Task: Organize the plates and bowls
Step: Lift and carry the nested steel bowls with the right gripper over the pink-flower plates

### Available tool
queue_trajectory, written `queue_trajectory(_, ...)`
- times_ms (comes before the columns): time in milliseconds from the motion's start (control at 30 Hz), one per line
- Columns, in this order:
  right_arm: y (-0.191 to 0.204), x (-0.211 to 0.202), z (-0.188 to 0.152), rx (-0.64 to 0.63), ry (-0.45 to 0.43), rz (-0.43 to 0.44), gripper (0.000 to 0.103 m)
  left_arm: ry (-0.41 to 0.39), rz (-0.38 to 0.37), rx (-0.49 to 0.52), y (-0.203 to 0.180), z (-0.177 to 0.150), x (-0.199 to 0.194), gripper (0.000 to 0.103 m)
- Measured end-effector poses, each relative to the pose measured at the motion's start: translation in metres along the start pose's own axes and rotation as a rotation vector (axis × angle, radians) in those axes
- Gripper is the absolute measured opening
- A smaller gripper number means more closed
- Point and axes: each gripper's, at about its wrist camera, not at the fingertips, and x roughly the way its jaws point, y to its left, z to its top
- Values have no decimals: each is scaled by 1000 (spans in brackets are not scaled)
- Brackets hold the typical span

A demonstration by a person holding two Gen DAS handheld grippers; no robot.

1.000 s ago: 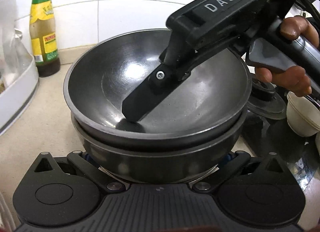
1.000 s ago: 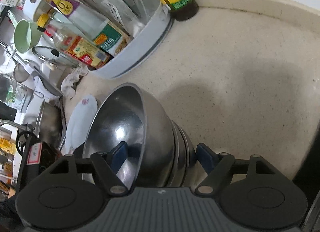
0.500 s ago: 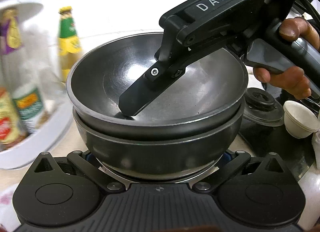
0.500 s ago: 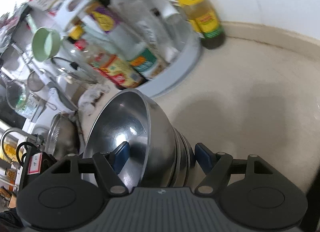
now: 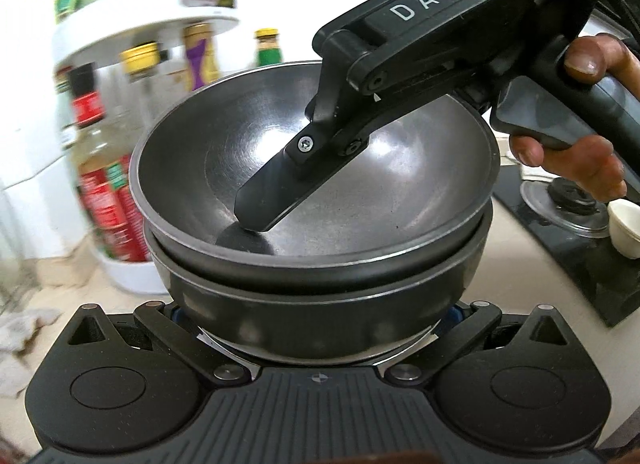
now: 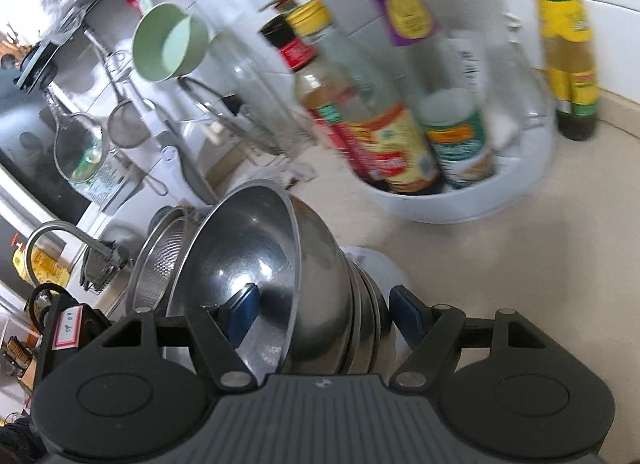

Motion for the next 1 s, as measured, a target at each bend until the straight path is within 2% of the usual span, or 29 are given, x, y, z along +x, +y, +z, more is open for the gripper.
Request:
queue_trajectory(333,24,47,3,-11,26,-10,69,32,16,-29,21,-24,-6,103)
queue_trajectory(633,8,72,-10,47,42,-43,68,91,-16,-24,32,-38,20,103)
queue_trajectory(900,4,88,-17,35,28,-54,67,141,-12,-17,36,-46,30,103)
queue_trajectory(1000,3,91,-18,30,13,-55,65,133,-12,-38,44,-50,35,103)
